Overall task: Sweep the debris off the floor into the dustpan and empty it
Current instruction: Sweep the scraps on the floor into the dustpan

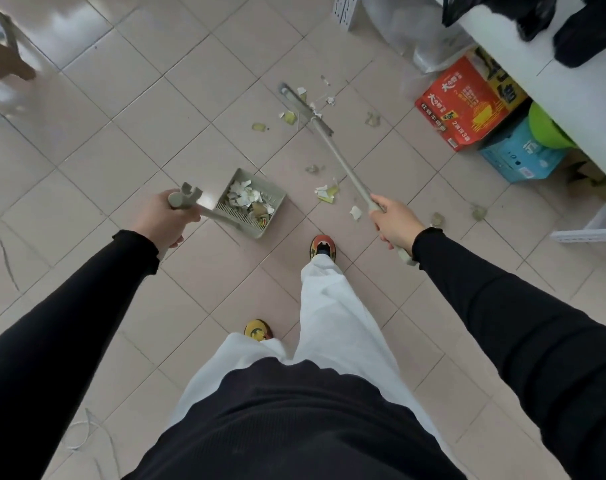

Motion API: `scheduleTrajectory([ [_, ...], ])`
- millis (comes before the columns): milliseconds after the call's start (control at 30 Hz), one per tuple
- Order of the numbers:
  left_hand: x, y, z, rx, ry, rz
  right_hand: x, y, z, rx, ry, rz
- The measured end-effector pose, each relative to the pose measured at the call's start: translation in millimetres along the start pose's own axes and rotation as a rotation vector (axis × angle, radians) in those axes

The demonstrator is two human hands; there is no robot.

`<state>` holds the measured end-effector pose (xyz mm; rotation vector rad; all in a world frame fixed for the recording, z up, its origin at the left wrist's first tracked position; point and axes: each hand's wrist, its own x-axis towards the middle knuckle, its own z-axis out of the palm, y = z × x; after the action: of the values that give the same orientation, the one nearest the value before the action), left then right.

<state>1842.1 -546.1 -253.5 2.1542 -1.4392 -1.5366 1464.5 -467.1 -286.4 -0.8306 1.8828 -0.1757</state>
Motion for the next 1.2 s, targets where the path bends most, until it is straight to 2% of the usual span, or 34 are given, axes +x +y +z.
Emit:
scheduleTrajectory([
  [200, 35.5, 59.1, 26.0, -0.009, 0.022, -0.052, 104.0, -49.6, -77.7, -0.102, 0.009, -0.02],
  [400, 68.6, 108.5, 46.1, -0.024, 0.078, -0.117, 217.1, -119.2, -141.6, -0.338, 0.062, -0.044],
  [600, 82.5, 122.7, 58.0, -0.016, 0.081, -0.178, 292.1, -172.6, -171.0, -0.259, 0.098, 0.064],
  [633, 83.0, 123.2, 59.5, -0.013, 0.078, -0.186, 302.1, -174.4, -168.8, -0.319, 0.082, 0.04],
  [667, 83.3, 124.0, 60.8, -0.01, 0.078, -0.19, 307.5, -173.0, -164.7, -0.384, 0.05, 0.031],
  [733, 83.6, 124.4, 61.9, 0.002, 0.08, -0.197, 302.8, -170.0, -154.7, -0.309, 0.059, 0.015],
  [800, 83.0, 124.9, 61.7, 0.005, 0.084, -0.202, 293.0, -163.6, -139.5, -0.343, 0.044, 0.002],
  [1000, 76.3, 125.2, 61.8, -0.031, 0.059, -0.212, 258.7, -106.7, -98.8, -0.436, -0.154, 0.013],
  [1133, 69.4, 121.1, 63.8, -0.017, 0.063, -0.2, 224.1, -66.7, -102.8, -0.652, -0.234, -0.07],
  [1200, 64.1, 116.7, 63.0, -0.018, 0.052, -0.192, 215.0, -45.2, -113.4, -0.769, -0.239, -0.047],
])
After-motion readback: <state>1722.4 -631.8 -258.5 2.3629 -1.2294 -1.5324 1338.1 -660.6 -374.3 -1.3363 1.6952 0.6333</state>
